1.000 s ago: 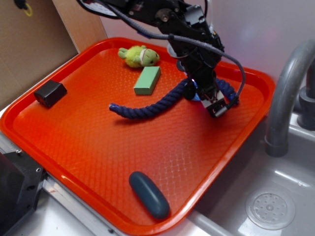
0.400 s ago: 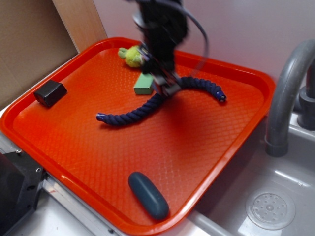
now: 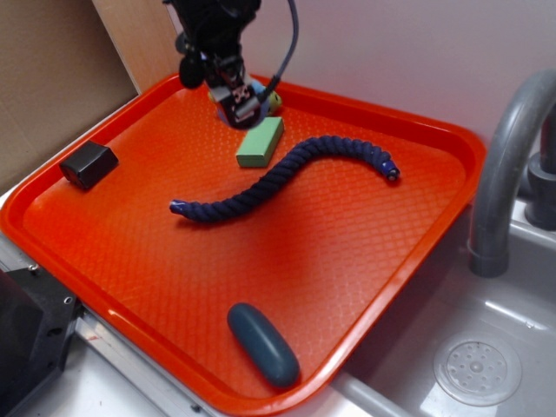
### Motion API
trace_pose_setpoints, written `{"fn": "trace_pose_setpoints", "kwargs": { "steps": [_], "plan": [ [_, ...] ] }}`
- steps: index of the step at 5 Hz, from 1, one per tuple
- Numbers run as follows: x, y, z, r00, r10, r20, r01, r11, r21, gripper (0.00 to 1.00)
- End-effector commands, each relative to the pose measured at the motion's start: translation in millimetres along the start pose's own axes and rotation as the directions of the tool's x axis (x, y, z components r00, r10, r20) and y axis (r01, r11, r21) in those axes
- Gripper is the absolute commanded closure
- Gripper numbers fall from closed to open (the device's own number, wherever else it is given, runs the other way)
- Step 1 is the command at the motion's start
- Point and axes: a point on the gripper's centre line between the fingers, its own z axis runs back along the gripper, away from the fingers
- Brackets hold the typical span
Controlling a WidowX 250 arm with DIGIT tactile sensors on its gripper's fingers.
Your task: Grab the blue ball.
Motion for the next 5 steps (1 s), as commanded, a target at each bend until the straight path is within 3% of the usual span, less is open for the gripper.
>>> {"fn": "trace_pose_setpoints", "kwargs": {
  "steps": [1, 2, 3, 4, 5],
  "plan": [
    [-36, 0, 46, 0.954, 0.257, -0.154, -0.265, 0.964, -0.033, 1.00],
    [-80, 18, 66, 0.861, 0.497, -0.109, -0.508, 0.846, -0.162, 1.00],
    [-94, 39, 71, 0.781, 0.603, -0.162, -0.624, 0.752, -0.211, 1.00],
    [-105, 72, 66, 0.675, 0.707, -0.210, -0.737, 0.645, -0.202, 1.00],
    [-104, 80, 65, 0.677, 0.697, -0.237, -0.736, 0.643, -0.210, 1.00]
  ]
}}
